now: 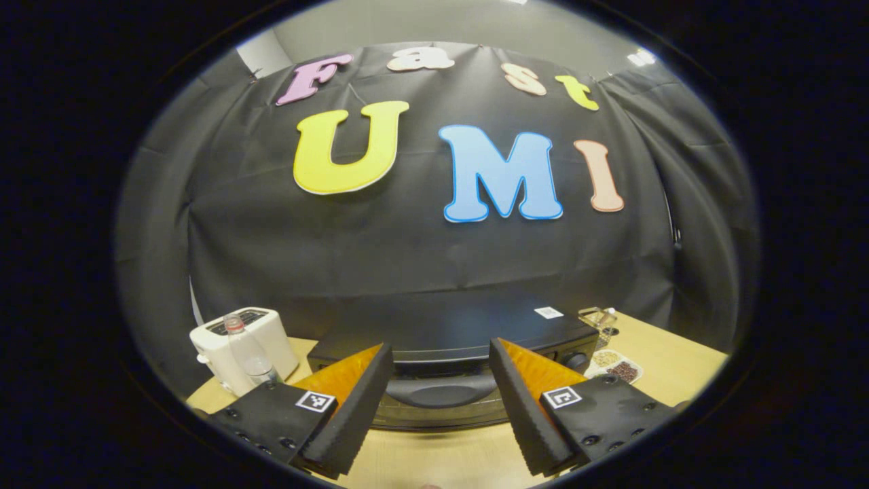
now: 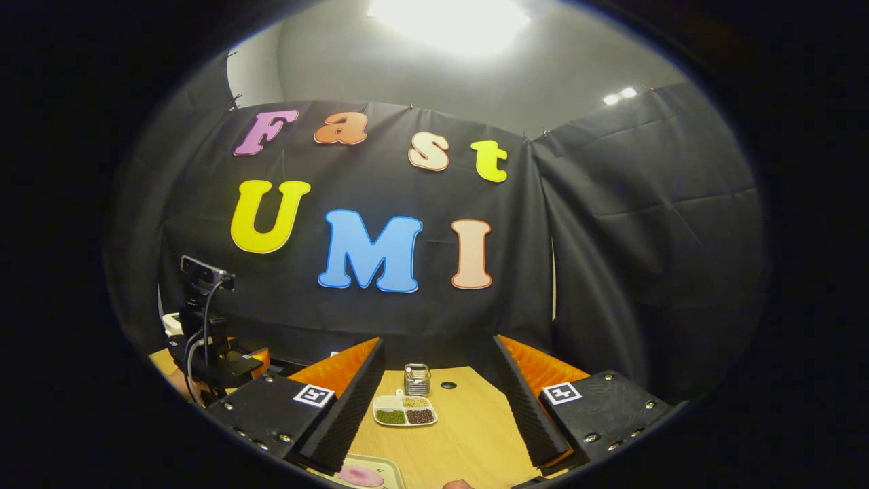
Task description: Open the electric oven with the left hand, put the food in, and close the electric oven.
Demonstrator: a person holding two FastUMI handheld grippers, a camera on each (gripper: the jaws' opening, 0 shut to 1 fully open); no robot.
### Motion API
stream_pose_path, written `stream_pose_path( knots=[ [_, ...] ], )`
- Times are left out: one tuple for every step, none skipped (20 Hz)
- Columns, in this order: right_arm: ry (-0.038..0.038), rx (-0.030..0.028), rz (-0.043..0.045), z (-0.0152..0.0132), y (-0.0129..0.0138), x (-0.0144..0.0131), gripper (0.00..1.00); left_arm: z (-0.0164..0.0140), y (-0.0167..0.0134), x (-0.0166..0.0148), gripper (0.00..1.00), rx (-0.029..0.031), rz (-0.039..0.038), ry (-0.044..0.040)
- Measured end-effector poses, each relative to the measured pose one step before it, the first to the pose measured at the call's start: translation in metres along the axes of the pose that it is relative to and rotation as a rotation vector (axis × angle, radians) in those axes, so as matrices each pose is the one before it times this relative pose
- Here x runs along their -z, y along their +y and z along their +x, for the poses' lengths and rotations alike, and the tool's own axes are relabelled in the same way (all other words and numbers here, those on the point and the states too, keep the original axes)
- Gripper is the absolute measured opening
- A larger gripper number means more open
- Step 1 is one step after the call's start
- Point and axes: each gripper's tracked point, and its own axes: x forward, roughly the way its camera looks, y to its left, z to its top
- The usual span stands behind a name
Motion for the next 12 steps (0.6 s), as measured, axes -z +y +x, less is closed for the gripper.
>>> stream_pose_path(
  knots=[
    [0.00592, -0.00004, 0.00045, -0.0008, 0.00234, 0.00113, 0.96, 0.00398, -0.00107, 0.0033, 0.99, 0.00527, 0.00011, 0.00245],
    [-0.00176, 0.00283, -0.00148, -0.00105, 0.0012, -0.00088, 0.96, 0.00482, 0.00066, 0.00276, 0.95, 0.00049, 0.00284, -0.00119],
    [-0.00304, 0.00396, -0.00466, -0.00084, 0.00059, -0.00098, 0.96, 0.00358, 0.00035, 0.00195, 0.95, -0.00023, 0.00344, -0.00088],
    [-0.00026, 0.00521, -0.00714, -0.00058, 0.00069, 0.00106, 0.96, 0.00393, -0.00074, 0.00339, 0.99, -0.00031, 0.00268, 0.00296],
    [0.00441, 0.00351, -0.00666, -0.0004, 0.001, 0.00098, 0.96, 0.00373, -0.00057, 0.00439, 0.99, 0.00152, 0.00182, 0.00933],
    [0.00447, 0.00279, -0.00431, -0.00001, 0.00077, 0.00108, 0.96, 0.00289, -0.00123, 0.00464, 1.0, 0.00143, -0.00011, 0.01],
    [0.00086, 0.00561, -0.00153, 0.00034, 0.00007, -0.00008, 0.96, 0.00361, -0.00072, 0.00395, 1.0, 0.00053, 0.00037, 0.00904],
    [0.00089, 0.00396, 0.00106, -0.00081, -0.00086, 0.00054, 0.96, 0.00071, 0.00002, 0.00538, 1.0, -0.0049, 0.00388, 0.00901],
    [0.00289, 0.00129, 0.00153, -0.00072, 0.00038, 0.00003, 0.96, 0.00029, 0.00092, 0.00167, 1.0, -0.00371, -0.00289, -0.00171],
    [0.0021, 0.0012, -0.0016, -0.00064, -0.00099, 0.00079, 0.96, 0.00112, -0.00163, -0.00206, 0.96, -0.00228, -0.00231, -0.01741],
    [0.00136, 0.00082, -0.00499, 0.00002, -0.00013, -0.00005, 0.96, 0.00052, -0.0003, 0.0027, 0.91, -0.0032, 0.00258, 0.01013],
    [0.0, 0.00191, -0.00435, 0.00008, 0.00037, 0.00036, 0.96, -0.00185, 0.00124, -0.00266, 0.91, -0.00224, -0.00043, -0.01394]
  ],
)
